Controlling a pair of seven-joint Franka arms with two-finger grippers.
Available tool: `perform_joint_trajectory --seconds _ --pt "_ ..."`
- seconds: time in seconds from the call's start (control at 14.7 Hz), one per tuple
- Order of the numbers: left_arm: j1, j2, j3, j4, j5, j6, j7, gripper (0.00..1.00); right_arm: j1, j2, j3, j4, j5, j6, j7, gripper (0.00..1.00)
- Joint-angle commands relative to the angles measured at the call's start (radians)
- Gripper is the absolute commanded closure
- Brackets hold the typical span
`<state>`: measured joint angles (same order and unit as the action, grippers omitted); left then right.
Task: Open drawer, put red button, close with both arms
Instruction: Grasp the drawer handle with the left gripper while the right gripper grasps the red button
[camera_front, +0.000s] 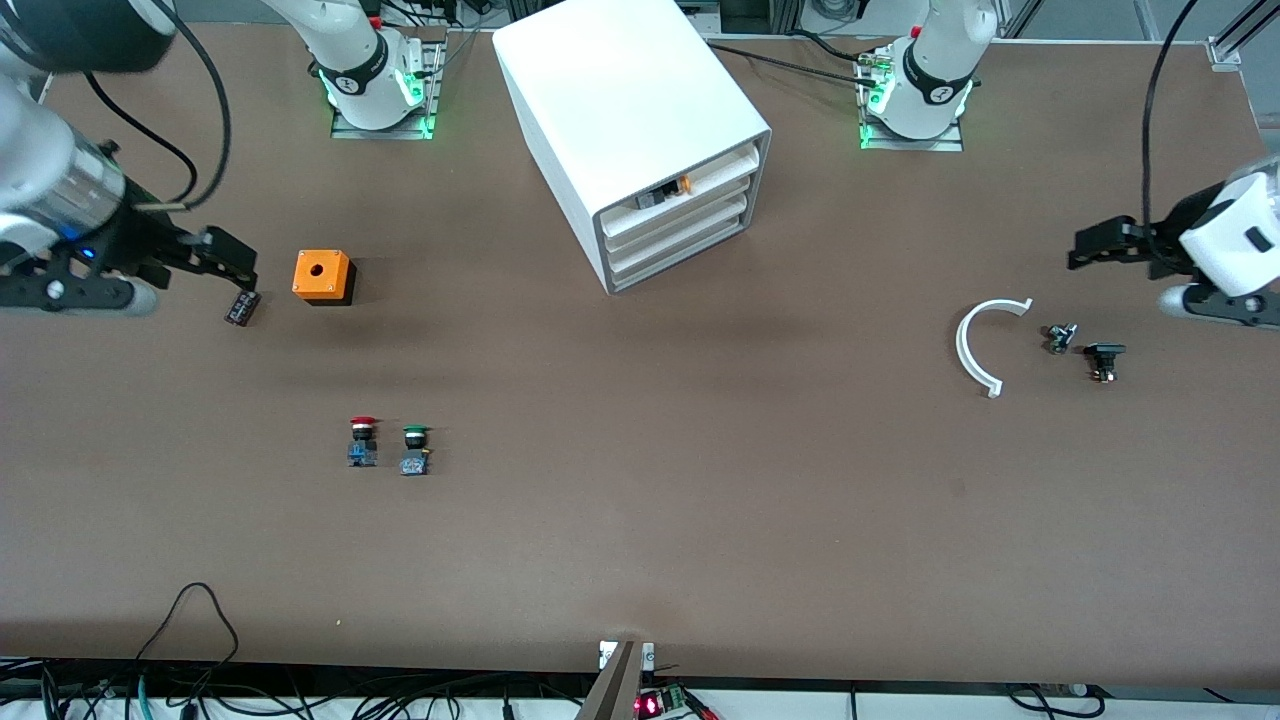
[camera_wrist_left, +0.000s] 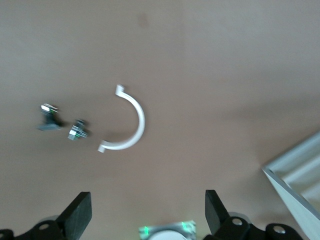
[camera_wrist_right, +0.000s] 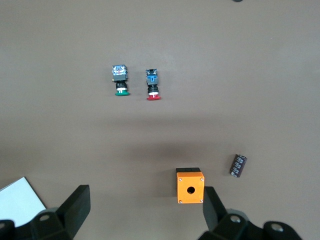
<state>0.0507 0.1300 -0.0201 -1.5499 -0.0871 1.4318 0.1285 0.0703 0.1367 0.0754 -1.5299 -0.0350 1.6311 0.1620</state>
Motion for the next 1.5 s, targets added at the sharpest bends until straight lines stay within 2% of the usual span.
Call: perform_joint_trajectory --seconds 0.0,0.2,0.34,0.41,0.61,0.82,1.02,1.16,1.3,1.36,1.43 --pt "-0.009 0.054 -0.008 0.008 -0.130 -0.063 0.020 0.00 0.005 0.070 -0.002 0.033 0.000 0.027 -0.001 0.00" --pt "-0.003 0.163 -0.008 -0.018 -0.394 -0.135 0.152 0.00 0.005 0.128 -0.002 0.028 -0.002 0.093 -0.001 0.00" --pt "-0.009 0.212 -0.011 -0.058 -0.527 -0.122 0.198 0.00 0.005 0.171 -0.002 0.028 -0.005 0.136 -0.002 0.00" --pt "-0.014 0.215 -0.033 -0.087 -0.583 -0.094 0.213 0.00 0.005 0.196 -0.002 0.025 -0.008 0.177 -0.002 0.00" --pt "-0.014 0.212 -0.176 -0.208 -0.650 0.072 0.285 0.00 0.003 0.266 -0.002 0.020 -0.008 0.275 -0.002 0.00" --pt "-0.012 0.211 -0.277 -0.338 -0.781 0.260 0.403 0.00 0.000 0.352 -0.002 0.014 -0.008 0.373 -0.033 0.00" --pt "-0.012 0.212 -0.342 -0.493 -0.939 0.383 0.564 0.00 -0.007 0.438 -0.003 0.014 -0.008 0.443 -0.061 0.00" --pt "-0.018 0.221 -0.353 -0.574 -1.054 0.432 0.704 0.01 -0.014 0.489 -0.006 0.013 -0.008 0.492 -0.068 0.00" --pt "-0.038 0.232 -0.353 -0.630 -1.140 0.432 0.788 0.12 -0.017 0.533 -0.006 0.013 -0.008 0.550 -0.068 0.00" --pt "-0.046 0.249 -0.353 -0.648 -1.163 0.432 0.822 0.25 -0.017 0.553 -0.006 0.013 -0.008 0.585 -0.068 0.00" --pt "-0.048 0.273 -0.357 -0.660 -1.187 0.432 0.864 0.33 -0.017 0.573 -0.006 0.014 -0.010 0.617 -0.070 0.00"
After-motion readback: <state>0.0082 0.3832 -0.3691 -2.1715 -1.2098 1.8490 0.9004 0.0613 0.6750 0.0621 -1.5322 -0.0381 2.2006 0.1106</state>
